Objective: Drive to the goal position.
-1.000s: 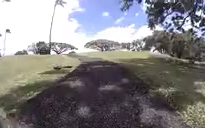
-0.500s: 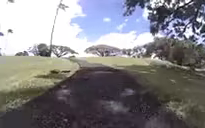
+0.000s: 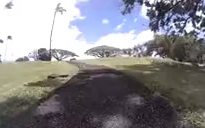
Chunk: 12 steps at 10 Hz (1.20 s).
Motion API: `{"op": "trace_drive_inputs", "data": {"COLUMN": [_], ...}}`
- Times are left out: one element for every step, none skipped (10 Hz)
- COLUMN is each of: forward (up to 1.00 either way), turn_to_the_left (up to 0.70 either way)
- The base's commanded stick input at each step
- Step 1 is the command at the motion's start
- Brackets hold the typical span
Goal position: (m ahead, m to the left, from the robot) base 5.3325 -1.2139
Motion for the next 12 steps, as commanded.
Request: {"op": "trace_drive_inputs", "data": {"forward": [0.70,0.70,0.70,0.70,0.70,0.70,0.70,0.70,0.70,0.70,0.70,0.70], "turn_to_the_left": [0.00,0.00,0.03,0.14,0.31,0.17,0.03,0.00,0.00,0.00,-0.02,-0.35]}}
